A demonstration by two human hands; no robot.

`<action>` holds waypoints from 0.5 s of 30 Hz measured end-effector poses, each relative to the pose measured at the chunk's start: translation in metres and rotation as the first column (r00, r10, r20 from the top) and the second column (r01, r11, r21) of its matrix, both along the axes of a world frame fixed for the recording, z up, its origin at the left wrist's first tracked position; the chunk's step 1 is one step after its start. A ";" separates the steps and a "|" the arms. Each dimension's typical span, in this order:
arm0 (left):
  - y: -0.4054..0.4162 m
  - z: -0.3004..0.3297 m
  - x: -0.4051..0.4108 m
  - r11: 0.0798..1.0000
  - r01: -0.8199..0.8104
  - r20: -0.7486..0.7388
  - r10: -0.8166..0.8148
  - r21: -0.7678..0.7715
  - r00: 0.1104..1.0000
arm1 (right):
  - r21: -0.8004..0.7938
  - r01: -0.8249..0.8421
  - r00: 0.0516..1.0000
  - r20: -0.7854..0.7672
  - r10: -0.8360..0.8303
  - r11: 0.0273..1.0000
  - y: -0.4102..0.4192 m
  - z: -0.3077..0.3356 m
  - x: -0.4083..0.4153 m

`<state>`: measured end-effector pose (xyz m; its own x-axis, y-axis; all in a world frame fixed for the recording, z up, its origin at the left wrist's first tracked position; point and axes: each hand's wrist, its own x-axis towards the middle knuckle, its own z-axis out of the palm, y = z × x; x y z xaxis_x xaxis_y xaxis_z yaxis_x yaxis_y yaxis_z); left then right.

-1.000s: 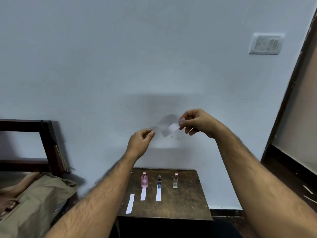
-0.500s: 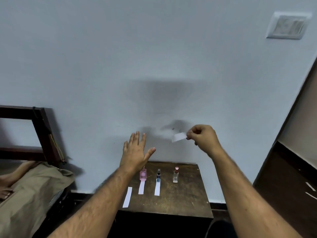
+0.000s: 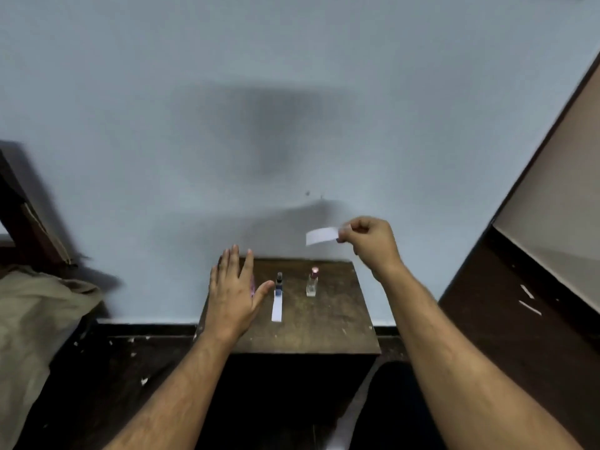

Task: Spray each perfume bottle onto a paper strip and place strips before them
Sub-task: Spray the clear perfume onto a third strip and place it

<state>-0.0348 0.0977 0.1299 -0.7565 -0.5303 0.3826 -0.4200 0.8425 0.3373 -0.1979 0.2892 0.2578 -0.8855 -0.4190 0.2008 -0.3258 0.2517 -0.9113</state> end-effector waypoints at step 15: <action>-0.005 -0.066 0.024 1.000 -0.007 0.035 0.006 0.019 0.999 | 0.309 0.029 0.998 -0.060 -0.011 0.951 -0.019 -0.053 0.007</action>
<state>-0.0113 0.0931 0.0637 -0.7658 -0.5424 0.3455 -0.4374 0.8332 0.3384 -0.1909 0.2700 0.2052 -0.8854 -0.4506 0.1143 -0.3665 0.5253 -0.7679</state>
